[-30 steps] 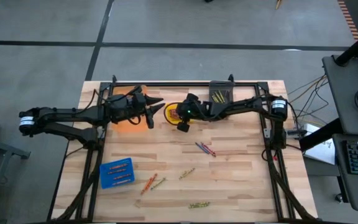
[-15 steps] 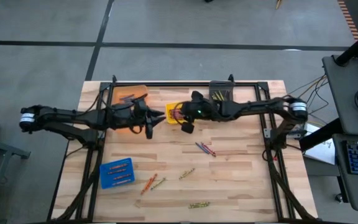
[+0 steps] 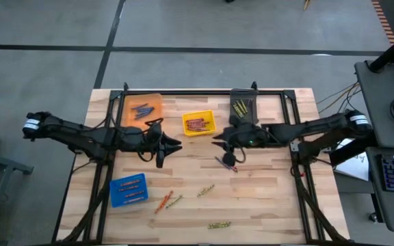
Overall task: Sort crayons
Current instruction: Put the green crayon into the black bin
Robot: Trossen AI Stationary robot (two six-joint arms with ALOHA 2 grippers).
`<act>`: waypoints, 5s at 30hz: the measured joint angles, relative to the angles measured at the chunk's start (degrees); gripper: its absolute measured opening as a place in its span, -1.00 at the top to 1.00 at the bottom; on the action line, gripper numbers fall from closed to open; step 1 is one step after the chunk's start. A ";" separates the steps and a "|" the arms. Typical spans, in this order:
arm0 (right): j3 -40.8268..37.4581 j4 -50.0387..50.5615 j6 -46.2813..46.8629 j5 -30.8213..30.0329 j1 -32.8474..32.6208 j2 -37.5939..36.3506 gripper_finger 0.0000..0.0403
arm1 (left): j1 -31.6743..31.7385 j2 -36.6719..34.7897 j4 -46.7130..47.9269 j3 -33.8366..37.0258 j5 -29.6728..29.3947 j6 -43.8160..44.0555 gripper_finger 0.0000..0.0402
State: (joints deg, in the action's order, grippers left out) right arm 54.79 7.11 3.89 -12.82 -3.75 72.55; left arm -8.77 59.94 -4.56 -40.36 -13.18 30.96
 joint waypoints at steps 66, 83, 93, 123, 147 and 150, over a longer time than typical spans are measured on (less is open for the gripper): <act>-6.47 31.86 37.70 5.15 -27.46 -3.47 0.74 | -18.64 55.03 -16.68 -16.41 -15.30 -3.45 0.10; -6.49 30.10 39.53 -4.14 -33.85 -3.45 0.74 | -19.07 60.74 -10.34 -20.85 -18.70 0.02 0.37; -6.49 27.60 35.26 -6.90 -33.88 -3.45 0.74 | -19.07 60.50 -9.10 -20.85 -18.21 -0.53 0.95; -32.40 -58.98 -14.83 -17.01 -28.13 -3.43 0.74 | -15.62 33.94 -31.43 -14.14 -8.59 -41.93 1.00; -18.16 -70.50 -27.24 -3.19 -13.77 4.58 0.65 | -3.24 31.72 -70.47 1.89 5.71 -45.31 1.00; -16.69 -70.04 -26.48 -3.10 -13.34 5.39 0.52 | -2.71 31.72 -70.48 1.99 6.46 -45.32 1.00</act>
State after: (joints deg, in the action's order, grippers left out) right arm 38.09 -62.93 -22.59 -15.92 -17.09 77.94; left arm -11.48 91.66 -75.04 -38.37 -6.72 -14.36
